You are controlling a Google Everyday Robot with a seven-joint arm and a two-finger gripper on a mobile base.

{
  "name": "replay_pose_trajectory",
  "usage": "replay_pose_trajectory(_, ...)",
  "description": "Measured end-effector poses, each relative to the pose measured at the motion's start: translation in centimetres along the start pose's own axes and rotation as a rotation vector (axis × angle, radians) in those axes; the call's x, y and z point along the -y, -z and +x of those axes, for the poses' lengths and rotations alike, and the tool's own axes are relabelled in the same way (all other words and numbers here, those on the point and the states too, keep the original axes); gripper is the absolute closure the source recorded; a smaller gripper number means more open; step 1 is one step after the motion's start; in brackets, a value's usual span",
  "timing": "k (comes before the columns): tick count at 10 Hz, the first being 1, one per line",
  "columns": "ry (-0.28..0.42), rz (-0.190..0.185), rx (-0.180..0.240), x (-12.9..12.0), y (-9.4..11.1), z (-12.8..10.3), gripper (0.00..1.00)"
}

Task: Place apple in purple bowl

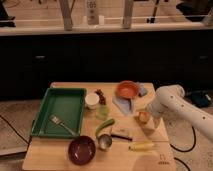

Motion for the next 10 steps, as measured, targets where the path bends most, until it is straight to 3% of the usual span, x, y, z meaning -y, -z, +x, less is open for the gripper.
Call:
replay_pose_trajectory(3,0.021,0.001,0.002,-0.01,0.01,-0.08,0.25)
replay_pose_trajectory(10,0.014,-0.005,-0.001,0.01,0.01,-0.02,0.95)
